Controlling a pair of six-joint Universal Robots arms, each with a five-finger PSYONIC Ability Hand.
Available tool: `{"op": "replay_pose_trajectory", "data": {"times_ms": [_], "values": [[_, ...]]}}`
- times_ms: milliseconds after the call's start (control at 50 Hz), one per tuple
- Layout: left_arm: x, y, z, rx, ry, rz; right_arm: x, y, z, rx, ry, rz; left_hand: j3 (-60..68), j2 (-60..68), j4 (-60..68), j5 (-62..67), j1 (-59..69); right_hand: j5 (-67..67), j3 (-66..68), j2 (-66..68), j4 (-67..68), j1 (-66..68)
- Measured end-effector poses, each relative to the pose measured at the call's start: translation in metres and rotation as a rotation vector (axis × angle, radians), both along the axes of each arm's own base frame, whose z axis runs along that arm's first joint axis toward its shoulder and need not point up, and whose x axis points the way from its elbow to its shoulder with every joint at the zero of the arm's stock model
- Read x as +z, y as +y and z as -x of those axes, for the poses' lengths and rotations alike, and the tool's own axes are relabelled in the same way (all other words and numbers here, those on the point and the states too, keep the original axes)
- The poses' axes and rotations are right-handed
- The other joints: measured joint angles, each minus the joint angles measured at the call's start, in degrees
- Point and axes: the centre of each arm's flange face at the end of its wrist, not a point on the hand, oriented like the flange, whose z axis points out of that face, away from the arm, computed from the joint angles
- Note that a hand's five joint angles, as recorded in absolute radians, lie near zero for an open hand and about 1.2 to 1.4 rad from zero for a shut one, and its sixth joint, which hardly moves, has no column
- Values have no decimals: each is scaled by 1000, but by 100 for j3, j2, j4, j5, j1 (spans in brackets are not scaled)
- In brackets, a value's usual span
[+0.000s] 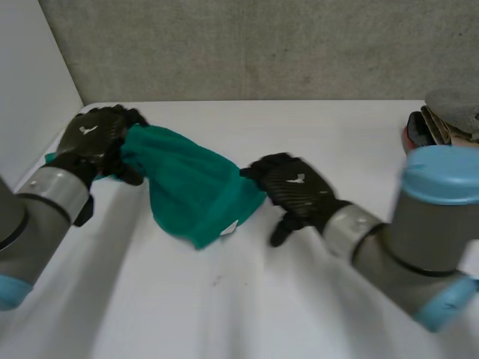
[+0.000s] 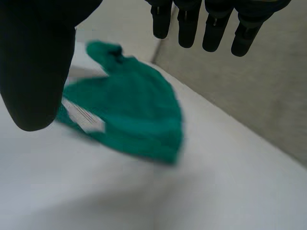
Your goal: Fold the laundry.
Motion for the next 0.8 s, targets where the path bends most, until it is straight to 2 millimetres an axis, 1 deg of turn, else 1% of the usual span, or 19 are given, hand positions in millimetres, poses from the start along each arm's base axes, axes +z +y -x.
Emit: {"op": "replay_pose_trajectory", "data": {"times_ms": [40,60,120,160,200,220,240,280,400,520,540,560,620,640,680,700,760,800], "values": [[-2,2,-10,24,-2,-1,-8,2,-19,17,-41,-60,0,-4,-22,-7,0,0,0,0,0,0],[-2,2,-12,27,-2,-1,-9,2,-22,18,-47,-70,0,-4,-22,-7,0,0,0,0,0,0],[-3,7,-23,44,2,15,-26,3,-48,26,-87,-138,0,-10,-24,-7,0,0,0,0,0,0],[-2,11,-27,46,6,29,-35,3,-60,30,-97,-156,0,-10,-24,-8,0,0,7,9,1,0],[-1,14,-30,46,8,39,-43,3,-69,32,-99,-163,0,-10,-24,-8,0,16,22,15,26,10],[0,16,-32,46,11,48,-50,2,-76,35,-99,-166,-23,-17,-25,-9,0,56,75,15,88,21],[0,18,-33,45,12,51,-53,2,-78,35,-98,-166,-23,-17,-25,-9,0,90,116,28,127,21],[0,21,-35,44,15,58,-63,0,-86,36,-94,-164,-96,-50,-51,-38,-7,371,400,360,400,211],[-3,27,-37,43,18,54,-81,-5,-100,46,-86,-155,-169,-125,-140,-125,-227,814,833,738,835,701],[-6,28,-37,44,17,44,-87,-9,-107,54,-92,-143,-169,-125,-140,-125,-227,1543,1568,1507,1574,1455],[-7,28,-37,45,17,43,-88,-10,-108,55,-94,-140,-169,-125,-140,-125,-227,1792,1851,1815,1838,1740],[-7,28,-37,45,17,43,-88,-10,-108,55,-94,-140,-169,-125,-140,-125,-227,1792,1851,1815,1838,1740],[-8,28,-37,45,17,42,-91,-13,-112,56,-98,-134,-184,-152,-161,-137,-227,3332,3421,3422,3413,3413],[-8,28,-37,45,17,42,-91,-13,-112,56,-98,-134,-184,-152,-161,-137,-227,3663,3751,3763,3745,3756],[-8,28,-36,43,17,42,-93,-15,-113,54,-98,-134,-320,-287,-279,-272,-390,5123,5206,5242,5198,5081],[-8,28,-36,43,17,41,-93,-15,-113,54,-97,-134,-338,-310,-302,-297,-430,5292,5413,5459,5415,5125],[-8,28,-36,41,17,42,-90,-15,-112,51,-94,-126,-452,-427,-408,-409,-485,5329,5564,5522,5603,5125],[-8,28,-36,41,16,44,-81,-16,-110,50,-93,-108,-668,-637,-590,-597,-733,5329,5564,5522,5620,5125]]}}
